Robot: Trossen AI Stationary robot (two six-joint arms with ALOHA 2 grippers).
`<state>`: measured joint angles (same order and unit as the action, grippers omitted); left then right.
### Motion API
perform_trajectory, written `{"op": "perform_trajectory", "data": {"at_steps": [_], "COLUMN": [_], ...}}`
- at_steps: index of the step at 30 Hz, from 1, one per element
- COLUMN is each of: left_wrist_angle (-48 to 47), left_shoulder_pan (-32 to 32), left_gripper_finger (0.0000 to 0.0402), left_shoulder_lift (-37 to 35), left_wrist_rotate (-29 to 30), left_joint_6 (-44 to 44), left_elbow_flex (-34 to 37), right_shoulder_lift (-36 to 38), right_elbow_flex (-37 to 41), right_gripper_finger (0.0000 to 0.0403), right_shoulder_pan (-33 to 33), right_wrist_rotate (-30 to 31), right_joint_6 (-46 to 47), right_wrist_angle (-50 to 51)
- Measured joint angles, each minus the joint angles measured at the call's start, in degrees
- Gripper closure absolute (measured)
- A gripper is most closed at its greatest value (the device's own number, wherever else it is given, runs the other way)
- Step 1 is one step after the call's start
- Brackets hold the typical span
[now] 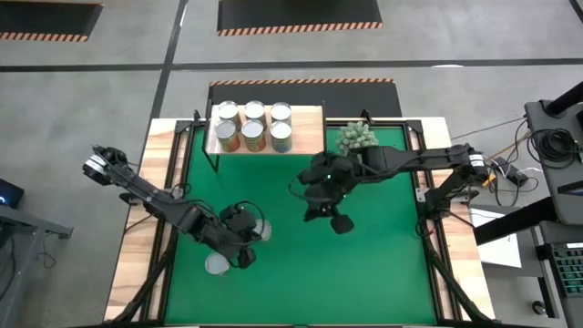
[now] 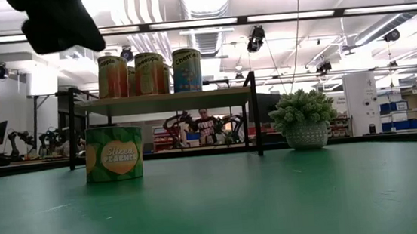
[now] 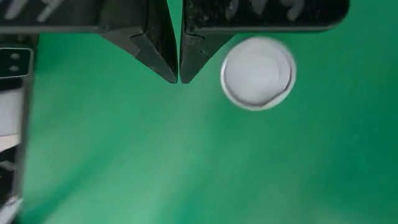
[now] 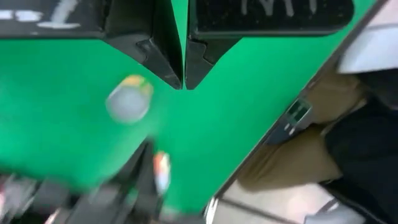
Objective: Pick and place cans onto a shelf
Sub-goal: Put the canned sliced peaches on the shelf
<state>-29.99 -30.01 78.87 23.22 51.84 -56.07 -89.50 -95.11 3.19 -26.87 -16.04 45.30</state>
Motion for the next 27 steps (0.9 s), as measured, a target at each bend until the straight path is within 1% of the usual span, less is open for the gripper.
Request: {"op": "perform_trajectory", "data": {"at_steps": [3, 6, 10, 11, 13, 15, 17, 22, 25, 27], "left_wrist_angle": [-6.16, -9.09, -11.60, -12.03, -13.65, -16.54, -19.84, -28.22, -31.00, -31.02], "left_shoulder_pan": [-0.71, -1.65, -2.90, -3.20, -3.93, -4.67, -5.43, -7.05, -7.88, -8.27], "left_gripper_finger": [0.0402, 0.0402, 0.0402, 0.0402, 0.0402, 0.0402, 0.0402, 0.0402, 0.0402, 0.0402], "left_shoulder_lift": [2.74, 5.85, 10.16, 11.18, 13.38, 15.32, 17.13, 21.04, 22.40, 23.09], "left_wrist_rotate": [0.01, -0.06, -0.20, -0.23, -0.48, -1.20, -1.33, -1.28, -1.22, -1.17], "left_joint_6": [2.29, 2.41, 2.49, 2.50, 2.61, 2.86, 2.89, 2.54, 2.72, 2.94], "left_elbow_flex": [-4.56, -7.66, -10.95, -11.65, -13.47, -15.86, -18.56, -23.56, -24.31, -23.40], "right_shoulder_lift": [-0.10, -0.10, -0.08, -0.08, -0.06, -0.04, -0.04, 0.03, 0.03, 0.03], "right_elbow_flex": [2.02, 5.11, 11.75, 13.75, 17.47, 20.99, 24.08, 30.82, 34.42, 36.60], "right_gripper_finger": [0.0394, 0.0394, 0.0394, 0.0394, 0.0394, 0.0394, 0.0394, 0.0394, 0.0394, 0.0394], "right_shoulder_pan": [1.58, 3.50, 6.31, 6.99, 8.46, 9.62, 10.17, 10.20, 10.21, 10.36], "right_wrist_rotate": [0.00, -0.04, 0.17, 0.71, 3.68, 7.02, 8.86, 9.23, 9.47, 11.47], "right_joint_6": [1.72, 2.50, 4.80, 5.64, 7.24, 7.76, 8.26, 10.51, 10.52, 10.24], "right_wrist_angle": [4.36, 7.26, 4.42, 2.50, -1.37, -5.09, -9.02, -26.69, -37.22, -43.70]}}
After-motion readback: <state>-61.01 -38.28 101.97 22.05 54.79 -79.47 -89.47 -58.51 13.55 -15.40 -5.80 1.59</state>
